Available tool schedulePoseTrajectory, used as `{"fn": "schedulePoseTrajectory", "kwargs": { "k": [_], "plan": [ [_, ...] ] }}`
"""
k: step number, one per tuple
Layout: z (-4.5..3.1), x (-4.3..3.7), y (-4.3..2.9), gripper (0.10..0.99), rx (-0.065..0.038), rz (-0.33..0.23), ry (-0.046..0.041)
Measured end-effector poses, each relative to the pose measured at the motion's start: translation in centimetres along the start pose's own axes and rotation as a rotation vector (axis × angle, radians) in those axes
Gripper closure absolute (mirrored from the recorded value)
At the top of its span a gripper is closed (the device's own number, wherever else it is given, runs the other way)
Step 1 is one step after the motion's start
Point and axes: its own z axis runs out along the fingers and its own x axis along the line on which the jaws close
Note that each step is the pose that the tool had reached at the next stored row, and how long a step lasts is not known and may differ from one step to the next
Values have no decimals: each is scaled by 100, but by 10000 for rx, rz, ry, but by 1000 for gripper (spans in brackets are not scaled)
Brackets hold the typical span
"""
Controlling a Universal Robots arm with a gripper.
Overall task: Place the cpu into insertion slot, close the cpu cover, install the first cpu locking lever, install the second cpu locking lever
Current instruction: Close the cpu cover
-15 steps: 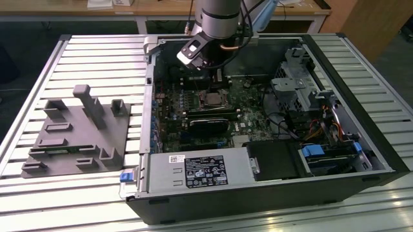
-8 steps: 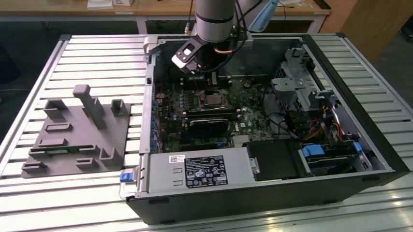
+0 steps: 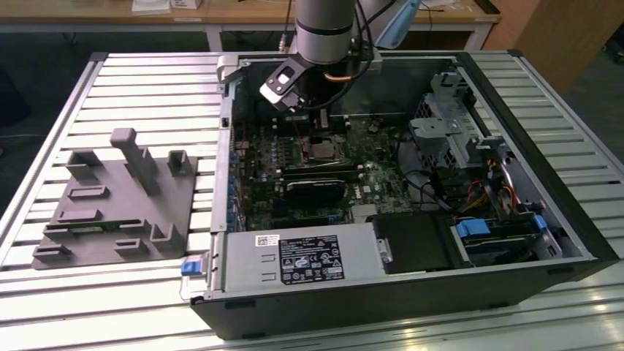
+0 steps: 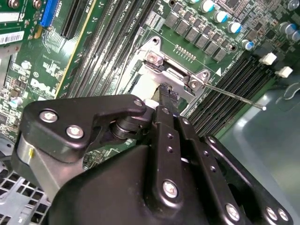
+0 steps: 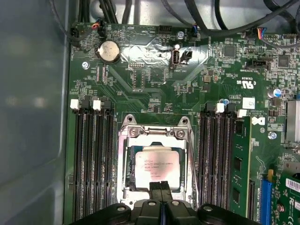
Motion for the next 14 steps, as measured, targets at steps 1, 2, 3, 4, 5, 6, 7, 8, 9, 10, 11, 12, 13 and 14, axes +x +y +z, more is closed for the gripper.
{"fn": "schedulePoseTrajectory", "kwargs": {
  "k": [1, 2, 3, 4, 5, 6, 7, 8, 9, 10, 11, 12, 13, 14],
  "plan": [
    [1, 0, 0, 980, -3, -129, 0],
    [2, 0, 0, 980, -7, -291, 1],
    [2, 0, 0, 980, -10, -442, 2],
    [3, 0, 0, 980, -13, -587, 1],
    [4, 0, 0, 980, -16, -729, 1],
    [4, 0, 0, 980, -20, -865, -1],
    [5, 0, 0, 980, -23, -995, -5],
    [5, 0, 0, 980, -25, -1124, -9],
    [6, 0, 0, 980, -28, -1248, -15],
    [6, 0, 0, 980, -30, -1377, -21],
    [6, 0, 0, 980, -32, -1498, -27],
    [7, 0, 0, 980, -35, -1619, -32],
    [7, 0, 0, 980, -37, -1741, -37],
    [8, 0, 0, 980, -39, -1863, -41]
  ]
}}
